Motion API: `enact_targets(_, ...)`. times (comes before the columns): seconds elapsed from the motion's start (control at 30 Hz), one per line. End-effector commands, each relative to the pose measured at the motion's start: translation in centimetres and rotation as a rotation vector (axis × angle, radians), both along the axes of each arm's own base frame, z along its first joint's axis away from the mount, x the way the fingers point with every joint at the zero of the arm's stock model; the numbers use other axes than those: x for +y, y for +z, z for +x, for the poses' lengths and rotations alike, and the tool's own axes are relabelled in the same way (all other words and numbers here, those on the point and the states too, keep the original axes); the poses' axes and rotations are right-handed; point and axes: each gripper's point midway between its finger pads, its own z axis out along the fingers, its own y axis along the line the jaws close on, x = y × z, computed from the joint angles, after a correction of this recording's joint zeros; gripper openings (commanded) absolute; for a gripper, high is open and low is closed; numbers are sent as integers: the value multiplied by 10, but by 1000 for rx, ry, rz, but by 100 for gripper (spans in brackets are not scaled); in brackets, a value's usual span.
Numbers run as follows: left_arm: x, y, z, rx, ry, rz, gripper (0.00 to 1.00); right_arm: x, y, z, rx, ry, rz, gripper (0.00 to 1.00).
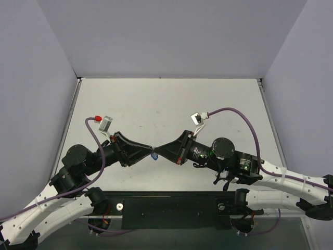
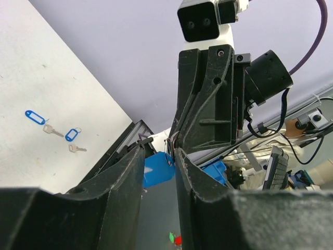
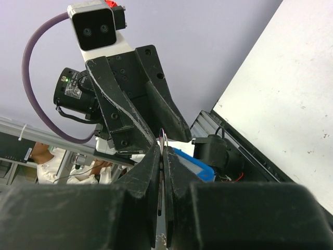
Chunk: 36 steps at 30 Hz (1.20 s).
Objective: Remove the keys from the keyring
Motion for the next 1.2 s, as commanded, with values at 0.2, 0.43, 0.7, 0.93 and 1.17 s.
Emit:
enact_targets(0.2,-2,20,-10,-54,-56,-12,50,-2,24,-19,-21,74,76,0)
enact_targets(0.43,1,27,-14,-71,-66,-13,54,-2,23,-19,-22,75,74,0)
enact_targets(0.7,1,35,-25,-104,-116,4,54,-5,23,-20,-27,75,65,0)
enact_targets(0.93,4,39,-29,-135,-125,37,54,-6,24,-25,-28,99,61,0)
enact_targets(1.17,2,37,-32,-157,-151,76,52,-5,28,-28,-36,121,58,0)
